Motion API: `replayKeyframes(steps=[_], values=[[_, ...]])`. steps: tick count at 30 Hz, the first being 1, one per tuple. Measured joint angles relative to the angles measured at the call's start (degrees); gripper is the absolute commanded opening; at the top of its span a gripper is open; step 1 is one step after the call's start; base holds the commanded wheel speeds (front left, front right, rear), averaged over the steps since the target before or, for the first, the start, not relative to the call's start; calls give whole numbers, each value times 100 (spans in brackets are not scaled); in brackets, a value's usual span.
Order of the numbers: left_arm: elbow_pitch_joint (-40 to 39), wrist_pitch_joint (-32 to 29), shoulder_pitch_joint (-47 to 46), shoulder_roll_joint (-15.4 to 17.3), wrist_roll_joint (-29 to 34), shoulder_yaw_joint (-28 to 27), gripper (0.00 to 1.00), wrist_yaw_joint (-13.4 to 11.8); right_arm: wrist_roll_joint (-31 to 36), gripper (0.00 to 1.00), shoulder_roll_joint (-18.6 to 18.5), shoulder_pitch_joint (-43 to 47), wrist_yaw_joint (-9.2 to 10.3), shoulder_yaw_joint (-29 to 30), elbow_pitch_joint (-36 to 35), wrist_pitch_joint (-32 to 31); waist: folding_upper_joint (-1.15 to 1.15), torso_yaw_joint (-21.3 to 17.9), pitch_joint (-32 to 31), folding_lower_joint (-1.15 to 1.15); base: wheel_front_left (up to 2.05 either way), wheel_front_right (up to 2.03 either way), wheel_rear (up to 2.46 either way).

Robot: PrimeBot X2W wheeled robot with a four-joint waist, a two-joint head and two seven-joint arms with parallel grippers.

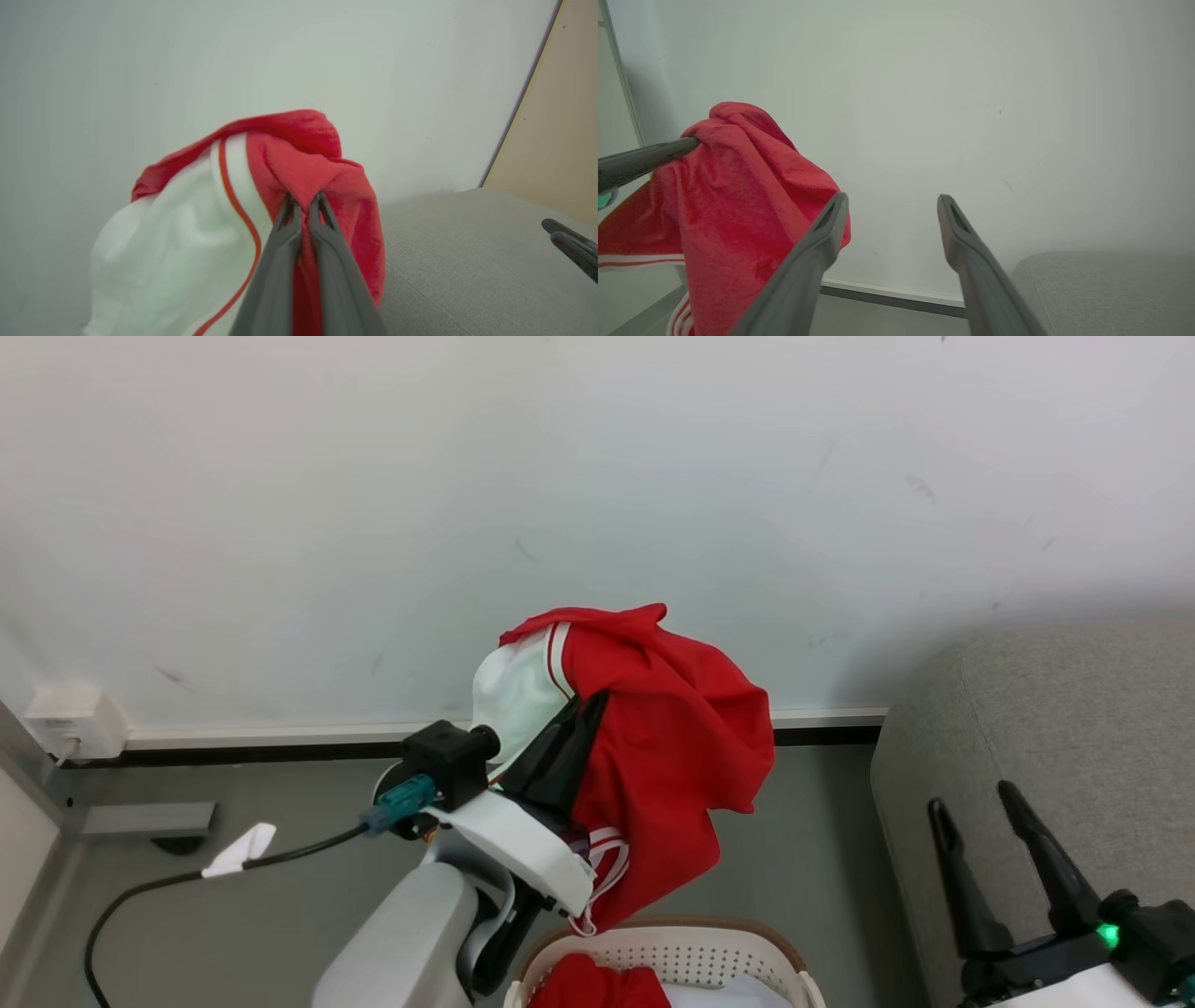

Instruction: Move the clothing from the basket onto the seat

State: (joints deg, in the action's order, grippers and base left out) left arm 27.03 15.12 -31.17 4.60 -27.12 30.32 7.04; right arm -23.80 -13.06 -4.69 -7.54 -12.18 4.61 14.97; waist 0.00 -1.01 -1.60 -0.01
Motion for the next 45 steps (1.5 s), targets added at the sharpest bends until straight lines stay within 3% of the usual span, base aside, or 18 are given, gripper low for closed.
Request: replayKeyframes(steps=[11,18,28,35,45], values=[[-10,-20,-27,-49,-131,162,0,0,-34,100,-176,-244,0,-1004,109,0,0,102,13,1,0,0,0],[-16,-42,-190,-131,-221,476,0,5,-253,100,-80,-525,0,-1680,327,0,0,347,49,1,0,0,0],[-151,-35,-422,-175,-687,1300,0,-53,-289,100,129,-1330,-1,-2680,1373,1,0,852,85,1,0,0,0],[-426,-15,-534,-178,-1178,2035,0,-186,-204,100,331,-1661,-1,-2401,2314,0,0,1290,116,1,0,0,0],[-621,-5,-649,-179,-2079,2798,0,-274,56,100,514,-1556,-1,-1639,2628,0,0,1987,80,1,0,0,0]])
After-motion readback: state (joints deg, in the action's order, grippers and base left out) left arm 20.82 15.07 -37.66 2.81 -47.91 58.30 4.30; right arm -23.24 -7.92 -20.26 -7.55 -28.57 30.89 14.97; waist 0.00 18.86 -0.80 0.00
